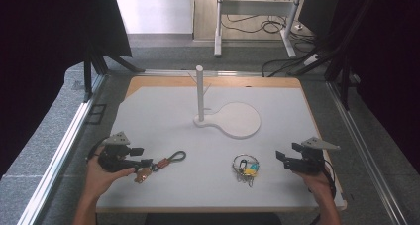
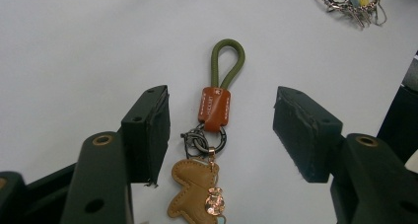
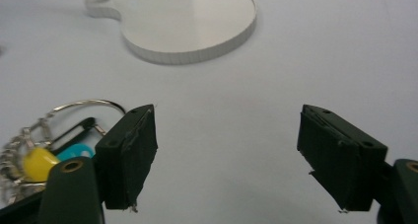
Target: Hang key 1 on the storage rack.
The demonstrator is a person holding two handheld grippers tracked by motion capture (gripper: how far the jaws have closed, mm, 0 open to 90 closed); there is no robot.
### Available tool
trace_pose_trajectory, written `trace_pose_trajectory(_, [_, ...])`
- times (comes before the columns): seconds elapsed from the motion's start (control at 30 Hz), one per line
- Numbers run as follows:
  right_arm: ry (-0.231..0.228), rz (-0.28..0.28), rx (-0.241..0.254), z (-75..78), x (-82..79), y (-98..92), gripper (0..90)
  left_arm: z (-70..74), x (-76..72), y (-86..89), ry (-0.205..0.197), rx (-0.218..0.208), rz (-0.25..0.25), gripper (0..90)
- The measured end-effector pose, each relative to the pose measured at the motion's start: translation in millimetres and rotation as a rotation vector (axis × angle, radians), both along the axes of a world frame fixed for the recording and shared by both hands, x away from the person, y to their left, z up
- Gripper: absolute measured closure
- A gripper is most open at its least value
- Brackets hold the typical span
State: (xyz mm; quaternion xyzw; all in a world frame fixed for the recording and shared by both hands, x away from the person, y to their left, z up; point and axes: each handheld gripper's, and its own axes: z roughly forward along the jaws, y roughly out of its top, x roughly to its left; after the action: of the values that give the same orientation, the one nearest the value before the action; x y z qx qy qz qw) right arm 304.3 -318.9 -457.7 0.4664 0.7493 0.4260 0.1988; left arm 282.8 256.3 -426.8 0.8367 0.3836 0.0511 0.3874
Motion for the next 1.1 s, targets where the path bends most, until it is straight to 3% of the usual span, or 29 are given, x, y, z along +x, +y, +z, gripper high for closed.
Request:
trace_pose_trajectory(0.27, [0.005,-0.026,0.04,0.4,-0.7,-13.9,26.8,-1.0,1.6,3.7,0.003,0.006,0.015,38.9])
trace_pose_trajectory(0.63, [0.016,-0.003,0.054,0.1,0.0,-18.1,29.7,8.4,4.6,-0.8,-0.012,0.004,0.0,38.5])
trace_pose_trajectory(0.87, [0.016,-0.003,0.035,-0.2,0.1,-22.7,30.6,22.1,5.8,-13.5,-0.003,0.066,-0.043,36.8])
trace_pose_trajectory(1.1, [0.007,-0.01,0.035,4.3,-3.8,-28.5,31.1,35.2,8.0,-19.7,0.001,0.079,-0.079,36.5])
